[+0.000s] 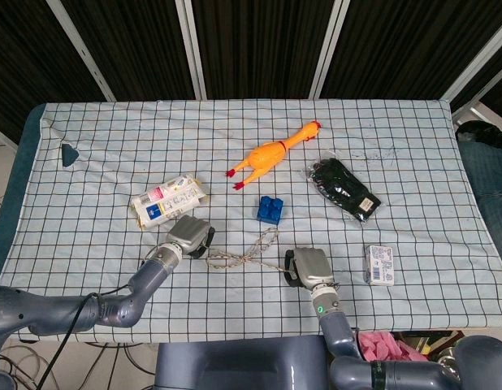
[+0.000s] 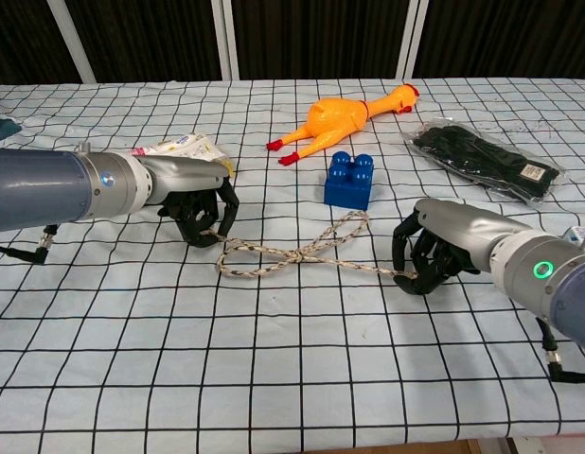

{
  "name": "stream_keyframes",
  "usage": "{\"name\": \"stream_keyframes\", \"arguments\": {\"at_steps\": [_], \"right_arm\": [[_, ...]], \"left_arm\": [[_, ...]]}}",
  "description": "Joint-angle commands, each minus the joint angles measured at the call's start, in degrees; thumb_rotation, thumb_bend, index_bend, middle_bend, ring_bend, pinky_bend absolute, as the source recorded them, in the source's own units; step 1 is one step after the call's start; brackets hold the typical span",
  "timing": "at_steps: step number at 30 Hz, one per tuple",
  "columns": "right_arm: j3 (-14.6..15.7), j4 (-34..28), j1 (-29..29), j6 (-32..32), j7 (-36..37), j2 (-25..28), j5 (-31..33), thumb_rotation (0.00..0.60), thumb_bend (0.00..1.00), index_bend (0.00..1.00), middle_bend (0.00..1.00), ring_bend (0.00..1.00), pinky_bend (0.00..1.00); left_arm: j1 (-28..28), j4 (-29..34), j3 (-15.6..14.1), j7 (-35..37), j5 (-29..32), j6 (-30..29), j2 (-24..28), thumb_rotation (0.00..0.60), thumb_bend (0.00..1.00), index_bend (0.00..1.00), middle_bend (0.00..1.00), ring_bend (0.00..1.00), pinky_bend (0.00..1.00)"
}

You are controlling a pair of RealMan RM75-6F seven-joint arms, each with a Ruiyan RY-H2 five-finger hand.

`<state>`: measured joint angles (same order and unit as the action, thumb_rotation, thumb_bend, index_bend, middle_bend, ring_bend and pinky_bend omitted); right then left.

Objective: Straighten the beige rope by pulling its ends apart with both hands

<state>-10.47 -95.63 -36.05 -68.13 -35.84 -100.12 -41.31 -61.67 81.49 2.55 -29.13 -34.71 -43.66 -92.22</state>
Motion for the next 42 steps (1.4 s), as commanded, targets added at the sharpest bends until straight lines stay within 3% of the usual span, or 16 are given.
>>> {"name": "stream_keyframes", "arguments": {"at_steps": [1, 14, 22, 30, 42], "right_arm": [[0.2, -1.6, 0.4, -0.4, 0.0, 2.0, -0.8, 0.6, 0.39, 0.61, 0.79, 0.95, 0.87], [0.9, -7.3, 3.0, -1.5, 1.7, 13.1, -3.7, 0.6, 0.39, 0.61, 0.79, 0.95, 0.87], [-0.1, -8.0, 4.9, -0.9, 5.7, 21.0, -4.5, 0.6, 0.39, 0.61, 0.79, 0.95, 0.87], [-0.5, -5.0, 5.4, 2.3, 8.7, 25.8, -3.4, 0.6, 0.39, 0.61, 0.79, 0.95, 0.87], [-1.4, 2.5, 5.2, 6.7, 12.1, 27.8, -0.4, 0.6, 0.39, 0.61, 0.79, 0.95, 0.87]], "left_arm": [[0.2, 1.0, 0.1, -0.2, 0.0, -0.7, 1.0, 0.6, 0.45, 0.61, 0.8, 0.83, 0.81], [1.4, 5.6, 0.3, 0.0, -0.8, -3.1, 6.7, 0.6, 0.45, 0.61, 0.8, 0.83, 0.81], [3.2, 11.7, 0.8, 0.4, -2.1, -6.9, 13.9, 0.6, 0.45, 0.61, 0.8, 0.83, 0.81], [5.4, 14.8, 1.0, 3.1, -3.2, -7.0, 19.6, 0.6, 0.45, 0.61, 0.8, 0.83, 0.81], [8.7, 15.7, -0.2, 6.4, -6.2, -6.2, 23.6, 0.6, 0.45, 0.61, 0.8, 0.83, 0.81]]}}
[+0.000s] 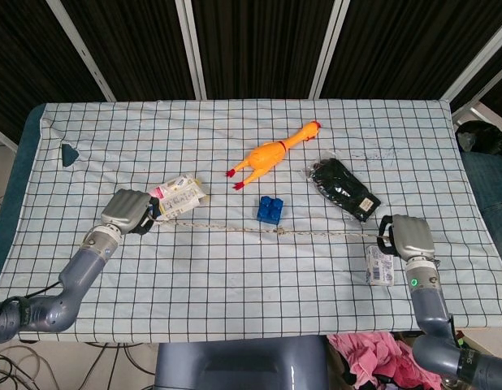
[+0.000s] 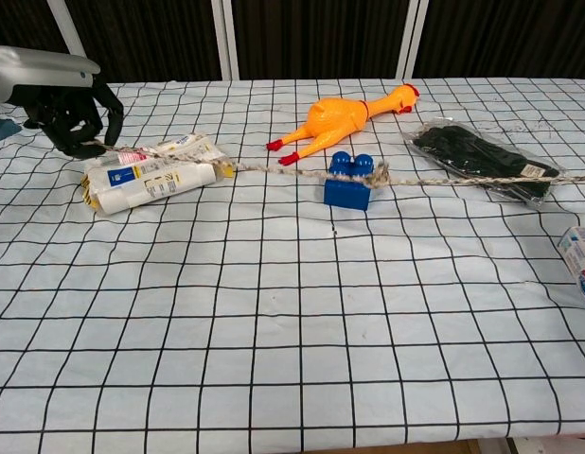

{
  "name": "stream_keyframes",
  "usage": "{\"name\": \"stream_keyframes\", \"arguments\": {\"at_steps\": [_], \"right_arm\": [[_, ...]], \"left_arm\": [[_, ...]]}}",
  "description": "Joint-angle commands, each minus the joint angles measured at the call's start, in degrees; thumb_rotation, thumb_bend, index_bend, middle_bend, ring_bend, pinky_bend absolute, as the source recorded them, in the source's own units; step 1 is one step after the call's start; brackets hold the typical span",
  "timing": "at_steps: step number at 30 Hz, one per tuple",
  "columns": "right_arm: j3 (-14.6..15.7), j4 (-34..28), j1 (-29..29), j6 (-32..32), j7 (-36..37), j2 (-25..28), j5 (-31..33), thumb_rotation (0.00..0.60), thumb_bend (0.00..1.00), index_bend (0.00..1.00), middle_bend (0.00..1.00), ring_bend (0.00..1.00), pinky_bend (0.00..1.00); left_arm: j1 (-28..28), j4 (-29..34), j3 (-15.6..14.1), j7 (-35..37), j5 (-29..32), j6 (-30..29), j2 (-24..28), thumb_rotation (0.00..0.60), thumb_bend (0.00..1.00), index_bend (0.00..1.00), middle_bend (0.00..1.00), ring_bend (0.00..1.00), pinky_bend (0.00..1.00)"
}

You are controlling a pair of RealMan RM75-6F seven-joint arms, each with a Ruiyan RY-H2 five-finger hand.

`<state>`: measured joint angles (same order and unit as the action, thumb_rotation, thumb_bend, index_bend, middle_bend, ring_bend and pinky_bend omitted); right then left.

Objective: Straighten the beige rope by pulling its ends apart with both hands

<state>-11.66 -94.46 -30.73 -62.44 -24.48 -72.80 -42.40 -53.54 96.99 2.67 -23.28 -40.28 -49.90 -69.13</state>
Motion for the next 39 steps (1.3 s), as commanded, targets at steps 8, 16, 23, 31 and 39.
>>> {"name": "stream_keyframes", "arguments": {"at_steps": [8, 16, 23, 31, 39], "right_arm": [[-0.1, 6.4, -0.3, 3.6, 2.3, 0.3, 2.3, 0.6, 0.39, 0.61, 0.79, 0.95, 0.87], [0.0, 10.9, -0.7, 6.0, 3.5, -0.7, 3.4, 0.6, 0.39, 0.61, 0.79, 0.94, 0.87], [0.5, 14.0, -0.7, 7.5, 3.9, -1.6, 3.9, 0.6, 0.39, 0.61, 0.79, 0.94, 0.87], [1.1, 17.6, -0.9, 9.3, 4.2, -3.1, 4.3, 0.6, 0.39, 0.61, 0.79, 0.94, 0.87], [1.4, 21.7, -1.2, 11.3, 4.1, -4.8, 5.6, 0.6, 0.39, 0.61, 0.79, 0.94, 0.87]], "left_arm": [[3.5, -0.6, -1.6, 2.9, -3.6, 0.6, 1.1, 0.6, 0.45, 0.61, 0.8, 0.83, 0.81], [4.9, -4.0, -2.2, 4.6, -4.8, 2.5, -0.9, 0.6, 0.45, 0.61, 0.8, 0.83, 0.81], [6.1, -7.0, -2.5, 6.4, -6.1, 4.0, -3.0, 0.6, 0.45, 0.61, 0.8, 0.83, 0.81], [7.2, -10.6, -2.5, 8.1, -7.5, 5.4, -5.7, 0.6, 0.45, 0.61, 0.8, 0.83, 0.81], [8.1, -14.0, -2.4, 9.5, -7.9, 7.2, -7.4, 0.6, 0.45, 0.61, 0.8, 0.83, 0.81]]}}
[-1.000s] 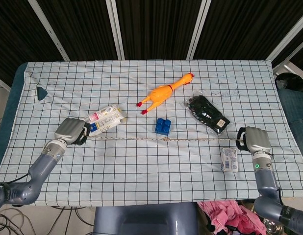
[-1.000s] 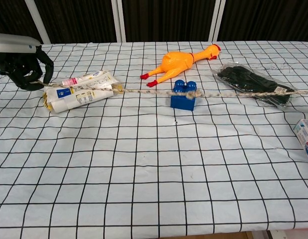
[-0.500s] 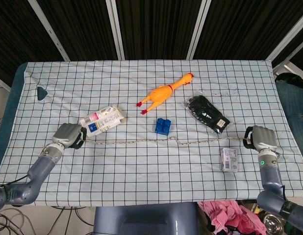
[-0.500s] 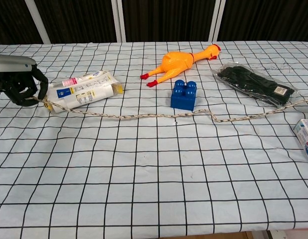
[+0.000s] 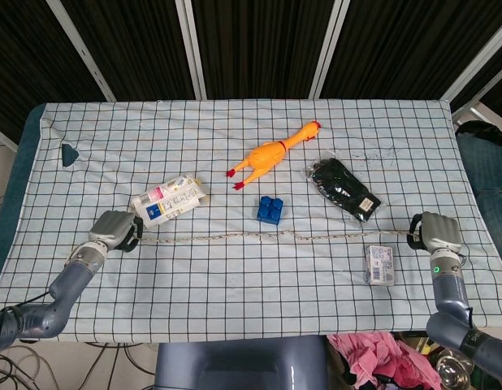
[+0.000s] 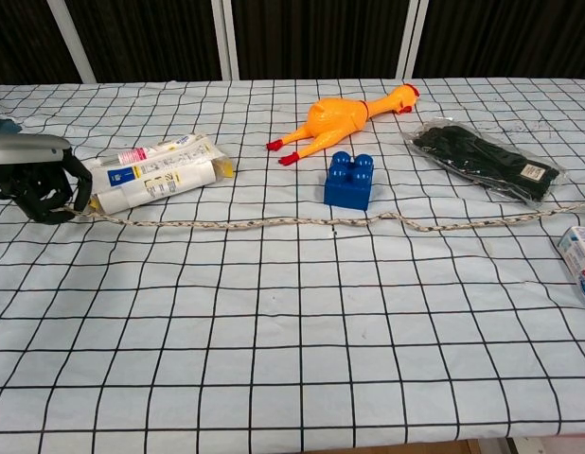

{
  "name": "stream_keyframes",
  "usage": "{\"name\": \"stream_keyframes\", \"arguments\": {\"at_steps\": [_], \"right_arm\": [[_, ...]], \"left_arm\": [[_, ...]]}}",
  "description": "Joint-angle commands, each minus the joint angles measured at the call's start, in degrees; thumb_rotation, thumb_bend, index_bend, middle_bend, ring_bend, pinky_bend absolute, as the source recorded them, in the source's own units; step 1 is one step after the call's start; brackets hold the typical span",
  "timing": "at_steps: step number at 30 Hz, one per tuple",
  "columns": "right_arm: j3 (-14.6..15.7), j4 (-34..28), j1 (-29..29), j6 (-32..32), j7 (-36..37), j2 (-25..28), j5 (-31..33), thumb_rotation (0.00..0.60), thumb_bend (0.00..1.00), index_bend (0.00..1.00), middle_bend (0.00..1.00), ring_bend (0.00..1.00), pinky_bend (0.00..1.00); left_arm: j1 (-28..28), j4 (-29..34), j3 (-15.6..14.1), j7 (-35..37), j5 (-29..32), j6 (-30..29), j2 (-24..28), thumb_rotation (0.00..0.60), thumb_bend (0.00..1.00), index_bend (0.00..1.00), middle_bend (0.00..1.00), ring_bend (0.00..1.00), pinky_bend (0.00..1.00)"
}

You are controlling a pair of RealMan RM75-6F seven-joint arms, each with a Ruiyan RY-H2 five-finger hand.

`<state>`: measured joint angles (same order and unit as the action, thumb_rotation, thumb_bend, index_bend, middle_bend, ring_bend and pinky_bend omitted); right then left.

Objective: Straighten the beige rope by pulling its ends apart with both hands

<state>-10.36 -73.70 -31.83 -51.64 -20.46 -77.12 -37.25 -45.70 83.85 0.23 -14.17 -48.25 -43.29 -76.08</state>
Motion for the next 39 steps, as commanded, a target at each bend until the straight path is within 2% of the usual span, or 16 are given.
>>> {"name": "stream_keyframes", "arguments": {"at_steps": [1, 11, 14, 19, 23, 27, 33, 36, 39], "right_arm": [[0.0, 1.3, -0.1, 0.7, 0.1, -0.7, 0.5, 0.6, 0.39, 0.61, 0.79, 0.94, 0.87], [-0.1, 5.4, -0.1, 2.4, 0.7, -2.7, 1.1, 0.6, 0.39, 0.61, 0.79, 0.94, 0.87], [0.1, 6.0, -0.1, 2.9, 0.7, -3.0, 1.0, 0.6, 0.35, 0.59, 0.79, 0.94, 0.87], [1.0, 5.7, -0.4, 4.9, -0.7, -2.5, 1.3, 0.6, 0.15, 0.44, 0.79, 0.94, 0.87], [0.9, 4.6, -0.6, 4.7, -1.0, -1.9, 1.2, 0.6, 0.07, 0.29, 0.79, 0.94, 0.87], [0.1, 1.5, -0.6, 3.8, -0.4, 0.1, 0.9, 0.6, 0.03, 0.19, 0.79, 0.94, 0.87], [-1.6, -4.2, -0.1, 2.0, 0.7, 4.6, 1.6, 0.6, 0.03, 0.16, 0.76, 0.93, 0.86], [-2.8, -9.5, 0.4, 0.4, 1.0, 9.2, 2.1, 0.6, 0.03, 0.15, 0.68, 0.87, 0.81], [-4.0, -14.8, 1.0, -2.2, 1.3, 13.5, 1.9, 0.6, 0.04, 0.11, 0.49, 0.69, 0.64]], "left_arm": [[0.3, -1.3, 0.0, 0.4, 0.1, 0.8, -0.7, 0.6, 0.45, 0.61, 0.8, 0.83, 0.81], [0.6, -4.2, 0.2, 0.6, -0.5, 2.1, -3.0, 0.6, 0.45, 0.61, 0.8, 0.83, 0.81], [0.6, -4.7, 0.2, 0.4, -0.3, 2.4, -3.5, 0.6, 0.43, 0.59, 0.79, 0.83, 0.81], [0.5, -4.8, 0.4, -0.1, -0.2, 2.6, -3.6, 0.6, 0.26, 0.47, 0.78, 0.82, 0.81], [0.4, -3.4, 0.9, -0.2, -0.4, 2.1, -2.5, 0.6, 0.15, 0.31, 0.78, 0.82, 0.81], [0.7, -0.6, 1.8, -0.3, -1.0, 0.4, -0.1, 0.6, 0.13, 0.26, 0.78, 0.82, 0.81], [1.1, 4.0, 3.4, 0.6, -1.7, -1.5, 4.1, 0.6, 0.13, 0.25, 0.76, 0.8, 0.8], [1.6, 7.4, 4.2, 0.7, -2.6, -3.3, 7.2, 0.6, 0.13, 0.25, 0.71, 0.76, 0.79], [2.1, 11.2, 5.1, 0.2, -3.8, -5.9, 10.4, 0.6, 0.13, 0.25, 0.62, 0.66, 0.73]]}}
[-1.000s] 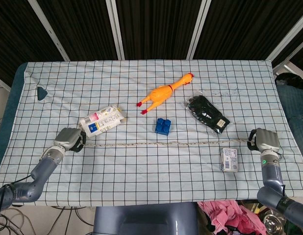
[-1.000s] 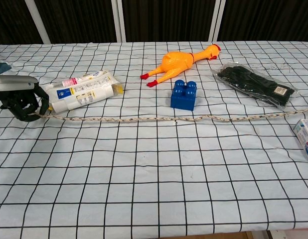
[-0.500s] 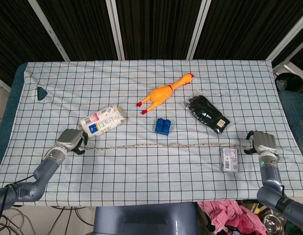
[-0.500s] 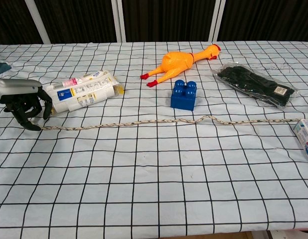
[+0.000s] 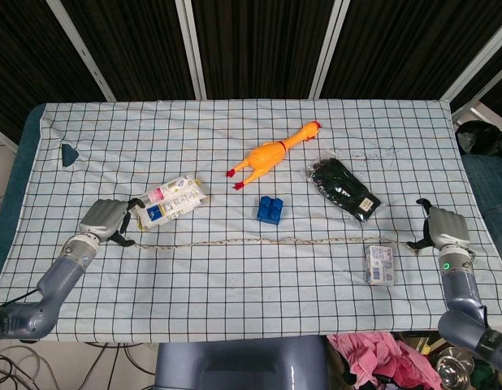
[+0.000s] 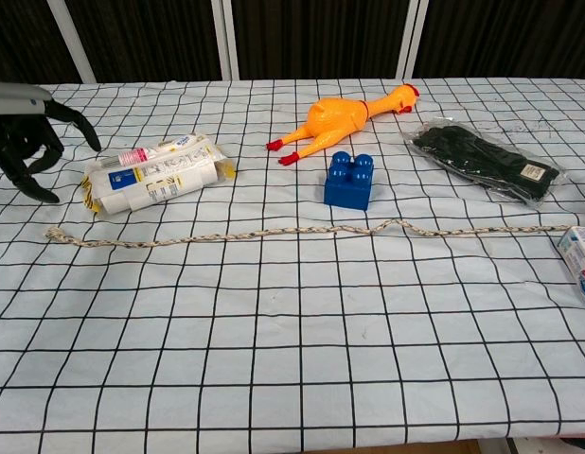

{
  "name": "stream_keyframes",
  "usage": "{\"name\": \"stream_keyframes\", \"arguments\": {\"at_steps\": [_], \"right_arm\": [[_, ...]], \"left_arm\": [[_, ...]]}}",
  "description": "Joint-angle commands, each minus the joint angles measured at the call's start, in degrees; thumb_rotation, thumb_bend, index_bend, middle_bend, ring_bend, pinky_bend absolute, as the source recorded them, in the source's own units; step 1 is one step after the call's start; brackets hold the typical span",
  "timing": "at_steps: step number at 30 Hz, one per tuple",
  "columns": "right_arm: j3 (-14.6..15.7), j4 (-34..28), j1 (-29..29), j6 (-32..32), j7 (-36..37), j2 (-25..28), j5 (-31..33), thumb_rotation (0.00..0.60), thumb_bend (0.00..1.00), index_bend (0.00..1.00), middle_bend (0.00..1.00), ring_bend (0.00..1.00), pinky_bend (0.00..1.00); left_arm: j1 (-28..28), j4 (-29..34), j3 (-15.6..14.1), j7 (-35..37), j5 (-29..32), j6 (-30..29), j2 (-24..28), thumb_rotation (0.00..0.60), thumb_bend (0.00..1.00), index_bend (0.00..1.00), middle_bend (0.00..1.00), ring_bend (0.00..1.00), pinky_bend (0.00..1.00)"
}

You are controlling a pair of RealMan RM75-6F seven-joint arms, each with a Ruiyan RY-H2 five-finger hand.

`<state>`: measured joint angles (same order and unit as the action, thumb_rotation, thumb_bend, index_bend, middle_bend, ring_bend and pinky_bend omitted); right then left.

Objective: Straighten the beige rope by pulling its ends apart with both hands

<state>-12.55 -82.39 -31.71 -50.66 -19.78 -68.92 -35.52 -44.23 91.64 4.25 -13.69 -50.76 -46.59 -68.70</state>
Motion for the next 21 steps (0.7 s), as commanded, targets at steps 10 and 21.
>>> {"name": "stream_keyframes", "arguments": {"at_steps": [10, 21], "right_arm": [[-1.2, -17.4, 9.5, -21.0, 10.9, 10.9, -25.0, 0.6, 0.05, 0.09, 0.16, 0.31, 0.26], [9.4, -14.7, 20.3, -39.0, 6.6, 3.6, -43.5, 0.6, 0.05, 0.07, 0.14, 0.29, 0.24]], "left_arm": [[9.8, 18.0, -0.8, -14.6, -9.3, -28.6, 10.0, 0.6, 0.1, 0.21, 0.25, 0.17, 0.26], [27.1, 14.4, -12.2, -9.7, -25.6, -47.4, 6.8, 0.6, 0.1, 0.18, 0.15, 0.08, 0.11]]}}
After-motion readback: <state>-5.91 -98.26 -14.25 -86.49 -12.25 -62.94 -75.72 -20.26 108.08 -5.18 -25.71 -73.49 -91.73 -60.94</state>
